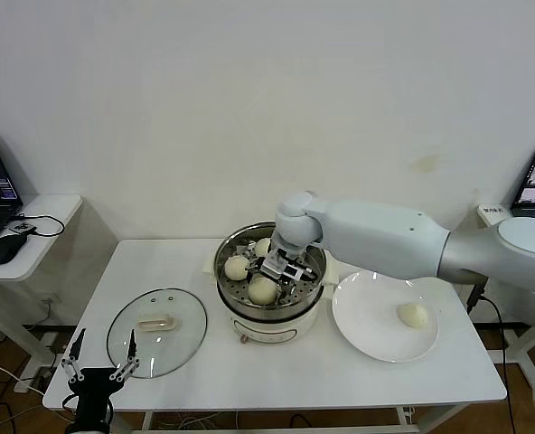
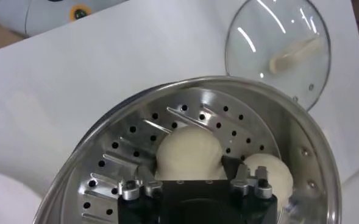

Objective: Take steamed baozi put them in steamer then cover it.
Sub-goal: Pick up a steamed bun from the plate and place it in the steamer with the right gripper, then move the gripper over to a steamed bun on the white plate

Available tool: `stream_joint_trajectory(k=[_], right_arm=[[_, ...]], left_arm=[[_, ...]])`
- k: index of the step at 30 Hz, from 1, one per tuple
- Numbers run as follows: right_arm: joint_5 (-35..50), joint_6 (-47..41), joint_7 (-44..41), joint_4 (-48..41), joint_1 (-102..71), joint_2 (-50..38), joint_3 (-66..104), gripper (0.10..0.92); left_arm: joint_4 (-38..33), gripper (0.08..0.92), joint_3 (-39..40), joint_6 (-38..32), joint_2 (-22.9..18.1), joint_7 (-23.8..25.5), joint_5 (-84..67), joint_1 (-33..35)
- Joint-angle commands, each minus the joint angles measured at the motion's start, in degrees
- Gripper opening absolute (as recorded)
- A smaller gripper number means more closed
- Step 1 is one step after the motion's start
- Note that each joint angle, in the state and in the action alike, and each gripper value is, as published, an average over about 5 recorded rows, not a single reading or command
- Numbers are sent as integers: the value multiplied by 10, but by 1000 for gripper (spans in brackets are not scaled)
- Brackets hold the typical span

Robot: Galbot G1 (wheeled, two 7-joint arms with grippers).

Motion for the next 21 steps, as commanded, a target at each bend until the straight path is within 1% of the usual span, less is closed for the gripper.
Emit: stream_joint_trajectory(k=[1,4,11,13,16,21], right_arm=[[6,-7,0,4,12,-29,30,820],[25,-49,-9,15,24,-70,60,822],[83,-221,-26,72,40,-203,102,823],[90,-252,-24,89,35,-247,110,822],[82,-268,-22,107,18,-311,117,823],[41,-263,-23,119,-37,-397,143,823]], left_arm=[[-1,823,-1,1,1,0,0,0],[-1,823,-1,0,4,0,-1,-1],[-1,823,2,1,10,1,-1,-6],[0,823,5,1,12,1,-1,-8],[1,823,12,1,16,1,0,-11],[4,823,21,1,19,1,2,-15]])
